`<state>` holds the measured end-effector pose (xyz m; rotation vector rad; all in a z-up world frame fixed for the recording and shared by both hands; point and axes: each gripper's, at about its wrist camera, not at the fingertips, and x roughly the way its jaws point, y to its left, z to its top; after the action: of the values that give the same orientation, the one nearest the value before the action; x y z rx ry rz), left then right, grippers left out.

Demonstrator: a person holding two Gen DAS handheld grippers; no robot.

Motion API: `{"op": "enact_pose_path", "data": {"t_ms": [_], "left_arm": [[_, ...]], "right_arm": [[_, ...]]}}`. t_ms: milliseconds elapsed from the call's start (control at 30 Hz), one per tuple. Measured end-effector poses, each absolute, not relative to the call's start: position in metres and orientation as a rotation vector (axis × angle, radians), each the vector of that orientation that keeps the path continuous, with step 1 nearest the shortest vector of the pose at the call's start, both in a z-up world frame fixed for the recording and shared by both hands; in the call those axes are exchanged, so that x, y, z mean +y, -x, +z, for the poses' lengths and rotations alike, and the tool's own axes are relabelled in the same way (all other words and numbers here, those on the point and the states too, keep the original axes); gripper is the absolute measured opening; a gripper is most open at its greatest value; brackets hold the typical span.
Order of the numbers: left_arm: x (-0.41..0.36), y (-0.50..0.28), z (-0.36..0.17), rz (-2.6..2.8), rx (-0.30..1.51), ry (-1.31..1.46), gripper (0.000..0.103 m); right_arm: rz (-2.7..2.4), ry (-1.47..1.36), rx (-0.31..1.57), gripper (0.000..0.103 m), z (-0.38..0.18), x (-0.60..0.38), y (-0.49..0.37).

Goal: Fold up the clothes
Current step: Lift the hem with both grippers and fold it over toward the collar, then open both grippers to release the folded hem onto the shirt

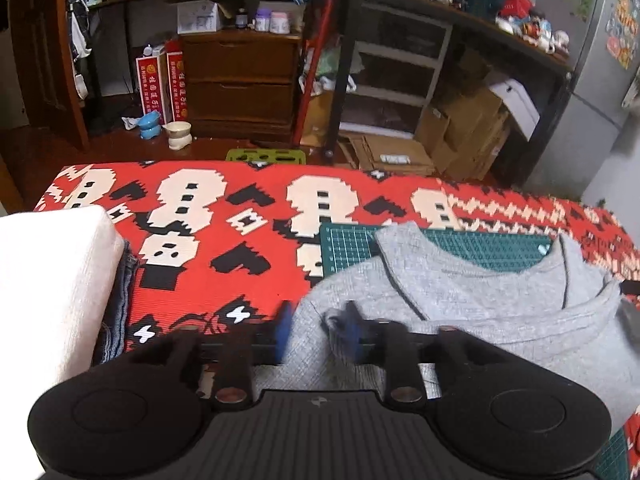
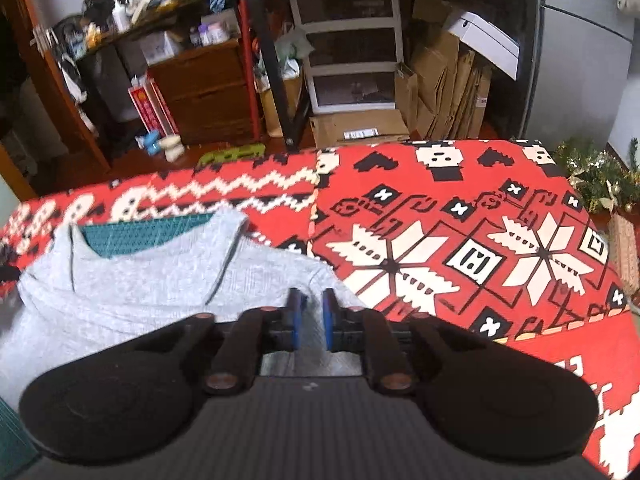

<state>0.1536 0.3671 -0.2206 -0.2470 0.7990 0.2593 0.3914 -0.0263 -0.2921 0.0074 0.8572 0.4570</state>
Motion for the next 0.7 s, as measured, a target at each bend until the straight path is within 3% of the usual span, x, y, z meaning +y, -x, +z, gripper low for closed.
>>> {"op": "enact_pose_path", "data": {"t_ms": [133, 233, 433, 600, 700], "left_arm": [[0.368, -0.144, -0.211, 0.278, 0.769, 0.234, 0.045], [0.366, -0.131, -0.205, 0.275, 0.76, 0.242, 0.046], [0.344, -0.091, -0.202, 0.246, 0.766, 0.239, 0.051], [0.326, -0.057, -0.206, 0.243, 0.773, 0.239, 0.051], [0.311, -0.043, -0.209, 0.214, 0.758, 0.227, 0.049]], "right_arm": [[0.444, -0.013, 0.821, 0.028, -0.279, -0.032, -0.382], [0.454, -0.011, 0.791, 0.038, -0.265, -0.037, -0.364], [0.465, 0.016, 0.758, 0.046, -0.252, -0.045, -0.313], [0.474, 0.063, 0.747, 0.045, -0.254, -0.048, -0.267], [0.491, 0.083, 0.753, 0.029, -0.262, -0.044, -0.242]]}}
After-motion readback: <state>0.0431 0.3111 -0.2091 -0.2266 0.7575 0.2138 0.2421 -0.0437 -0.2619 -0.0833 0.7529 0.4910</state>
